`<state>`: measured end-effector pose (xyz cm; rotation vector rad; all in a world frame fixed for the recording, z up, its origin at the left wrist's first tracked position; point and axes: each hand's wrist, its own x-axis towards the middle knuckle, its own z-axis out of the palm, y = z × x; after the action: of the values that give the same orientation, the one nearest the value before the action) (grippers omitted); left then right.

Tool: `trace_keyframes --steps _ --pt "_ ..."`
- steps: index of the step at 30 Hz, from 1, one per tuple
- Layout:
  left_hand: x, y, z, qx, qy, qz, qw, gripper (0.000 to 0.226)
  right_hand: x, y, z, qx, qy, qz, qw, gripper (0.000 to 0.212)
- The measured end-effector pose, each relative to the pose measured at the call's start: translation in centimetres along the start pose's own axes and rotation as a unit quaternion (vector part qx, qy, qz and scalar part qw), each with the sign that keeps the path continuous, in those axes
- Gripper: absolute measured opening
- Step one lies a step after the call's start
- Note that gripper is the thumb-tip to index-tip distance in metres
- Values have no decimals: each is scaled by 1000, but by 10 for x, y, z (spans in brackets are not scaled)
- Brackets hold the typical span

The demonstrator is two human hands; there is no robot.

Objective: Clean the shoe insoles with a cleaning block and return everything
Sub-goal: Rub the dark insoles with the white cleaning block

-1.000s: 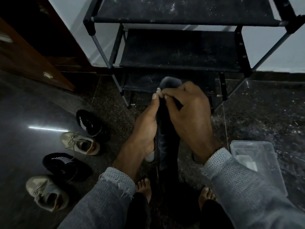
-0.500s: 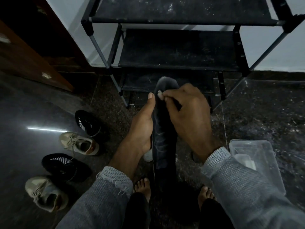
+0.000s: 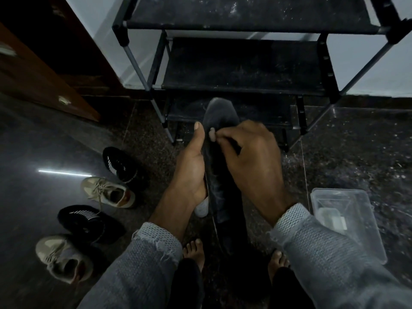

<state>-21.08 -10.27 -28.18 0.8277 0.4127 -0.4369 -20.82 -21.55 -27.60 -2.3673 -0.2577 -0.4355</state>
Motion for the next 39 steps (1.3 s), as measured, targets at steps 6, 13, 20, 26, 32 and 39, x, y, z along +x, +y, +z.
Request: trace_keyframes --steps 6,13,20,26,32,39 --pt "0 1 0 6 7 12 1000 61 2 4 -3 33 -13 45 998 9" --pt "0 3 -1 -23 11 13 1000 64 -4 -11 1 80 -49 4 996 12" --pt "3 0 -2 -23 26 19 999 63 2 5 -4 61 -30 43 997 12" --pt "2 7 -3 -29 49 26 998 62 -9 -16 4 95 -72 -20 993 17" --pt "4 1 -1 -41 28 7 999 66 0 6 0 31 -33 39 998 13" --pt "3 6 -3 -19 72 30 997 61 -11 -16 6 94 -67 -6 993 15"
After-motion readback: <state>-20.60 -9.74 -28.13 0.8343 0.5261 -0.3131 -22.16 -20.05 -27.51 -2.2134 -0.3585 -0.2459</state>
